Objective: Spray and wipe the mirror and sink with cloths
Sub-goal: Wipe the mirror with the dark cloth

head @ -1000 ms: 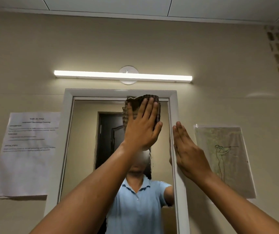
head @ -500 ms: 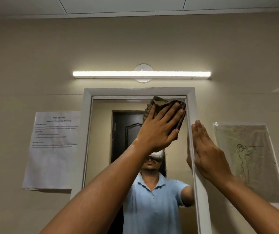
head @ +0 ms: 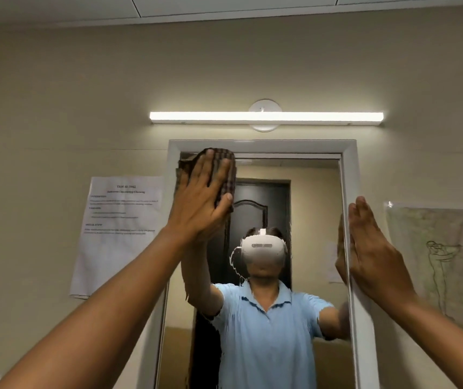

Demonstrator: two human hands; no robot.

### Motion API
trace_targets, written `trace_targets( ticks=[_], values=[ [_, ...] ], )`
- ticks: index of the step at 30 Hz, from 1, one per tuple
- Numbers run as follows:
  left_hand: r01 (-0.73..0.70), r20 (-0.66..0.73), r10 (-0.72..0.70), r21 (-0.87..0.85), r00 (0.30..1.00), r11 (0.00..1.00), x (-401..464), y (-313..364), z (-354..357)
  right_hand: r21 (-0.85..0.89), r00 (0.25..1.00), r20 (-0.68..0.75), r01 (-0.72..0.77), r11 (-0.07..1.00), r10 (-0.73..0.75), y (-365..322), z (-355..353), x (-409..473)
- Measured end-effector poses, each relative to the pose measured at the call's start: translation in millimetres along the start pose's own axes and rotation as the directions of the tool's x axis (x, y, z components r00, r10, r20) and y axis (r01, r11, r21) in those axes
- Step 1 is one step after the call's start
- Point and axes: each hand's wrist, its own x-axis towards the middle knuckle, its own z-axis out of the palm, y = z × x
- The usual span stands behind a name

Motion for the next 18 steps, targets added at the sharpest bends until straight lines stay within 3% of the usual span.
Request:
trace_targets(
  ticks=[6, 18],
  values=[
    [0.145, -0.034, -0.147, -0.057, 0.989, 0.988, -20.3, 11.3, 7.5, 0.002, 0.999, 0.028, 0.024, 1.000, -0.024, 4.0, -4.1, 1.6],
    [0.196, 0.030, -0.194, -0.069, 0.980, 0.978, -64.4, 60.2, 16.2, 0.093, 0.994, 0.106, 0.023, 0.995, -0.033, 9.6, -17.2, -7.5]
  ],
)
